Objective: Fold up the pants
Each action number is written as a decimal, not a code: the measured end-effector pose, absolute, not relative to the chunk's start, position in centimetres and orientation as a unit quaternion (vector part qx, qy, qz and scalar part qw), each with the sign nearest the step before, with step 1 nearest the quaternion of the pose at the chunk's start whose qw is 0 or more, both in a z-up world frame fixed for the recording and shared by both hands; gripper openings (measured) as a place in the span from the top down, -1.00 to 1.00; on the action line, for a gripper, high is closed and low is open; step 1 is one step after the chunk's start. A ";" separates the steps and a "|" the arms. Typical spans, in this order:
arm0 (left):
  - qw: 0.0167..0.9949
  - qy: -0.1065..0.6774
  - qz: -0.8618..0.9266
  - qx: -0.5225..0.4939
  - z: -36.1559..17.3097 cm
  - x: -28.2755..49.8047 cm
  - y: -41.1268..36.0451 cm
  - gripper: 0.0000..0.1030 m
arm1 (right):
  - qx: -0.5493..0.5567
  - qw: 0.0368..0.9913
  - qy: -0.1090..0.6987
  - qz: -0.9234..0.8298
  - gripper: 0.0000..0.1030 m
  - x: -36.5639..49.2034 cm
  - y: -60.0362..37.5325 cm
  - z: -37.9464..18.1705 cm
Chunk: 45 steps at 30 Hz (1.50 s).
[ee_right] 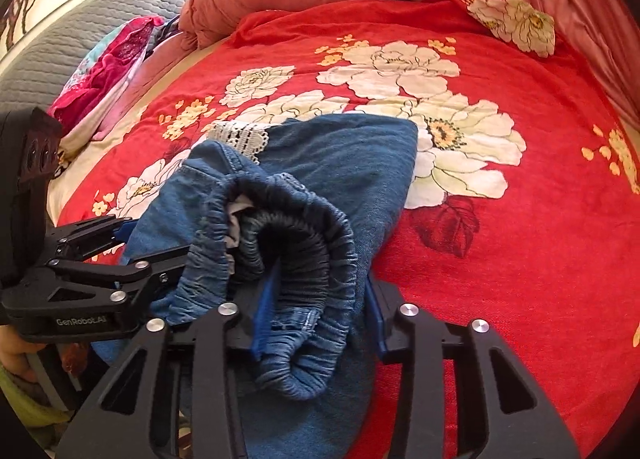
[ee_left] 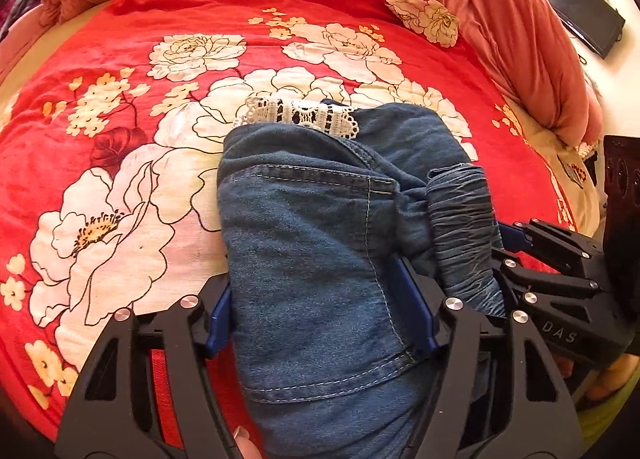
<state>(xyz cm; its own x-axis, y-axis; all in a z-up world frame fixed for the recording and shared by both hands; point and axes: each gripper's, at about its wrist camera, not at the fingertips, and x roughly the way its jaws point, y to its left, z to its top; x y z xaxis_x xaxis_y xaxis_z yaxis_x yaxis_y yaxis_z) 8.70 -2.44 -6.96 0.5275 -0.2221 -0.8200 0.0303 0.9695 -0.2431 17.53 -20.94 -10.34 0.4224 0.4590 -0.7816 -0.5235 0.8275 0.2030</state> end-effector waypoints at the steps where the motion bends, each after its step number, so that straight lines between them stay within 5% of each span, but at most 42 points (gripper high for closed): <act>1: 0.869 0.480 -0.073 -0.101 -6.9 8.7 -2.4 -0.15 | -0.039 0.845 0.448 0.290 0.33 17.4 -20.9 -10.3; 29: 0.883 0.457 -0.075 -0.080 -3.3 7.8 -3.8 0.38 | -0.051 0.864 0.401 0.302 0.59 15.3 -20.7 -7.8; 45: 0.894 0.432 -0.086 -0.084 -0.8 8.5 -3.1 0.46 | -0.049 0.874 0.379 0.301 0.63 16.0 -20.1 -5.7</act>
<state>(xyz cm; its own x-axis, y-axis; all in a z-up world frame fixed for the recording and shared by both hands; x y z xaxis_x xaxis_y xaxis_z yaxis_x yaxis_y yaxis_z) 8.53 -3.10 -0.78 0.6115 -0.2268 -0.7580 0.0807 0.9709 -0.2254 15.98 -20.14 -5.67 0.5317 0.4877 -0.6924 -0.5626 0.8145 0.1417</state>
